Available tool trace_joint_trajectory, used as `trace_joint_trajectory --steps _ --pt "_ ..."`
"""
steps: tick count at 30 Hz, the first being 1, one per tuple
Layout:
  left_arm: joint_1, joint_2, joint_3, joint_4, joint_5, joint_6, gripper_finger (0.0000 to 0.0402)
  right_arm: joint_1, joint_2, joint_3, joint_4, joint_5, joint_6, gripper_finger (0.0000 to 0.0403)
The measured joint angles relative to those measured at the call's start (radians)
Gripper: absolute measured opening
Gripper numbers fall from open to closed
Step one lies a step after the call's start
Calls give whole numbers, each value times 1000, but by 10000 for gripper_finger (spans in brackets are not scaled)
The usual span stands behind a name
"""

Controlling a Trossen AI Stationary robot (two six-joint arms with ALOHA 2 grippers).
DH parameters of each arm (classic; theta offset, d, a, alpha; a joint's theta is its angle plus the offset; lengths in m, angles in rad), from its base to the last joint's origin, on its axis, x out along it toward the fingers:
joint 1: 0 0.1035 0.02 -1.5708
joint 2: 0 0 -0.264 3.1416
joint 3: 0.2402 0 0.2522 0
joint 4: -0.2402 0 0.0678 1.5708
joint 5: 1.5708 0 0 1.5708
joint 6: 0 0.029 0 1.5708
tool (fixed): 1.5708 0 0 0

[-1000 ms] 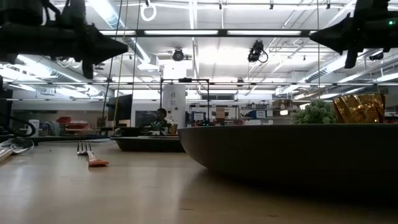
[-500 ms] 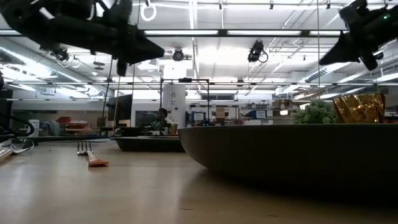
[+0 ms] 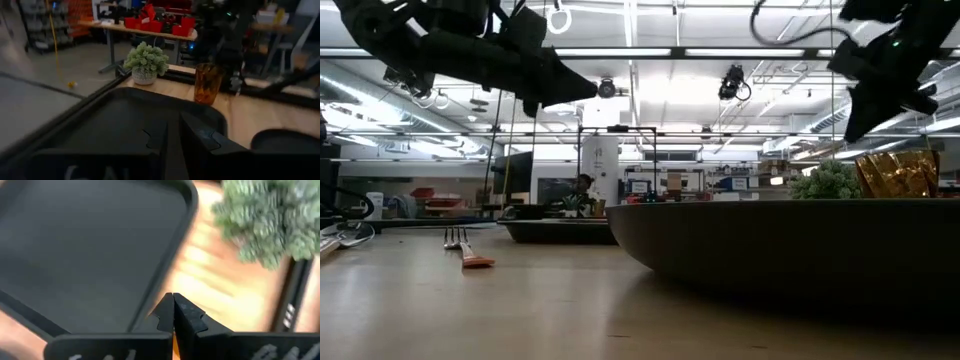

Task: Pick and place plate/cup/fork/spoon on tray
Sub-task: Put the orange cup on the top right of the black tray

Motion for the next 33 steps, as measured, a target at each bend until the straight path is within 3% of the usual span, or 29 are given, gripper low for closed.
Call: trace_joint_trajectory --steps 6,16,26,33 --pt "0 0 0 0 0 148 52 -154 129 68 -25 -155 -90 8" --pt "-9 0 0 12 3 29 52 -409 339 119 -43 -337 -309 8" --pt "-29 0 0 5 41 -69 52 -523 532 119 -39 -501 -430 8" --pt "-33 0 0 6 38 -69 52 -579 641 119 -48 -554 -490 8"
